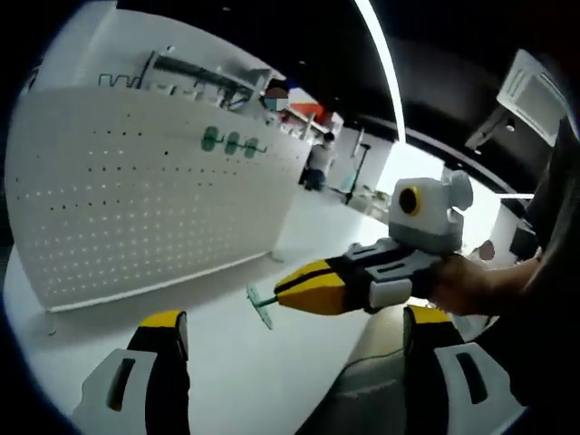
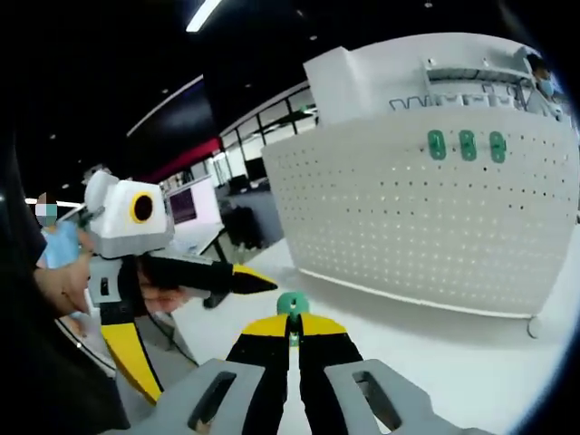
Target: Insert the hook assembly into the mounting plate slot until the hook locks in place.
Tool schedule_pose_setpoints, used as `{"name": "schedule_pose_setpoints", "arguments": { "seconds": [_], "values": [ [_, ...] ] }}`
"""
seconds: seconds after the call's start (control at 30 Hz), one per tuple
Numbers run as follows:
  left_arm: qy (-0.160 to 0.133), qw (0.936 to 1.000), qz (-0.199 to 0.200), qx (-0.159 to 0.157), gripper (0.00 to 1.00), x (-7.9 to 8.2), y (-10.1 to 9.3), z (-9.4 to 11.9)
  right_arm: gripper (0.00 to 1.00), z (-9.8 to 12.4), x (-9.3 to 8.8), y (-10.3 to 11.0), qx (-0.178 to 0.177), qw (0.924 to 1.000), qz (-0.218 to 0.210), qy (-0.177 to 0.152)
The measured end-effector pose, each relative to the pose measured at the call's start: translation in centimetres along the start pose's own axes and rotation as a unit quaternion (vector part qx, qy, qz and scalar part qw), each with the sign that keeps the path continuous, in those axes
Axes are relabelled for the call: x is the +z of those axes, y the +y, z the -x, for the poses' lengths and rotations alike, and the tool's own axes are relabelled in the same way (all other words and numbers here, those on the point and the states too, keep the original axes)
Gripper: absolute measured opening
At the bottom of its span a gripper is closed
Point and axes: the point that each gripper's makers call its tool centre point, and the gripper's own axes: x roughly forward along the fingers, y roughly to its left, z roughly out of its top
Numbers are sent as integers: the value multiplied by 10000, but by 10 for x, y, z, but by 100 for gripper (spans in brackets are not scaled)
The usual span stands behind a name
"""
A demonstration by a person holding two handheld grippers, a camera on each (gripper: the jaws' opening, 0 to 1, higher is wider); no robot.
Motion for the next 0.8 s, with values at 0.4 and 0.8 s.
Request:
{"name": "schedule_pose_setpoints", "arguments": {
  "seconds": [0.4, 0.8],
  "values": [
    [-208, 9992, 213, 264, 100, 4, 13, 9, 0, 20, 40, -60, -846, 9942, 139, -643],
    [-280, 9971, 356, 619, 100, 9, 37, 4, 0, 30, 69, -65, -848, 9909, -86, -1042]
  ]
}}
